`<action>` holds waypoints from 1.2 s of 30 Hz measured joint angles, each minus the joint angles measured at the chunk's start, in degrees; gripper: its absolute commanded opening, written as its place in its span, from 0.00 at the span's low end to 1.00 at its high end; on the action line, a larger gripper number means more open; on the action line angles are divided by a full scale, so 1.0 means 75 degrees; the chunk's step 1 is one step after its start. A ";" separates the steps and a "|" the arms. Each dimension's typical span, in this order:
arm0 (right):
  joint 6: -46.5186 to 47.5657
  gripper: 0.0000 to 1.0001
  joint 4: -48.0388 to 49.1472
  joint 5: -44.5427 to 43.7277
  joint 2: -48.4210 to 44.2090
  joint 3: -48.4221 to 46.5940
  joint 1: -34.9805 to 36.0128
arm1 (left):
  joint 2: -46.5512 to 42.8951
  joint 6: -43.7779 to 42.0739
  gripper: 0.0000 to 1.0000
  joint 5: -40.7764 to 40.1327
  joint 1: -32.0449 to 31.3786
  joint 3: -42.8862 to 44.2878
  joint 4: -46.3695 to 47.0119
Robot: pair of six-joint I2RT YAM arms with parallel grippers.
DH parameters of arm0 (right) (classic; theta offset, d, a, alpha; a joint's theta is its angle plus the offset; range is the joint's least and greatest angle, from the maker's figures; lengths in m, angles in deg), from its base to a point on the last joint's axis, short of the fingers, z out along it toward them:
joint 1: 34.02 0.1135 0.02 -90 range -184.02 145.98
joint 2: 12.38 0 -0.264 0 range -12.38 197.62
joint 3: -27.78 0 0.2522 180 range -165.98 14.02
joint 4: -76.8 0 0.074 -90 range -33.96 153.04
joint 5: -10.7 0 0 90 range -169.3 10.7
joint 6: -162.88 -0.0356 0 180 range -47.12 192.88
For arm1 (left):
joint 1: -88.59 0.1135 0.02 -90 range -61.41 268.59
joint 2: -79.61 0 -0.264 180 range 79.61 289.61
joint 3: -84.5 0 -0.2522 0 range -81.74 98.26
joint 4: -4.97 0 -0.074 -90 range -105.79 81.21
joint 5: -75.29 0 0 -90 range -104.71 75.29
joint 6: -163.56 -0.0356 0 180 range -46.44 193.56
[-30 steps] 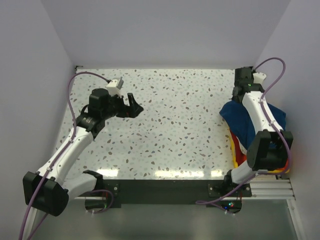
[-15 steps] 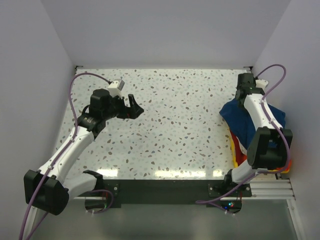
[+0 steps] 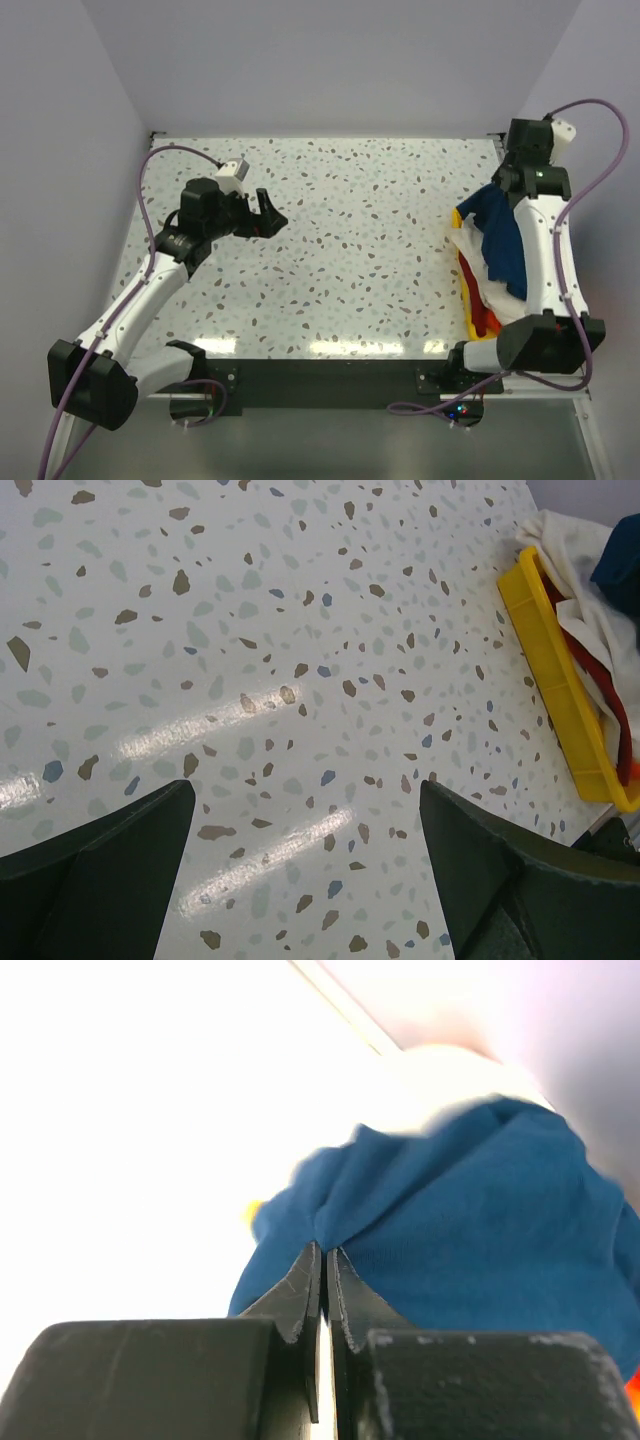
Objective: Fold and stack the t-shirts
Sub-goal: Grab the tshirt from the pile, then move the tshirt to the center of the board
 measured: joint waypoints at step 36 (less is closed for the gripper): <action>-0.0020 0.80 0.2445 0.3319 0.2681 0.0105 0.4109 | 0.1020 0.1801 0.71 -0.2328 -0.0624 -0.0935 0.0475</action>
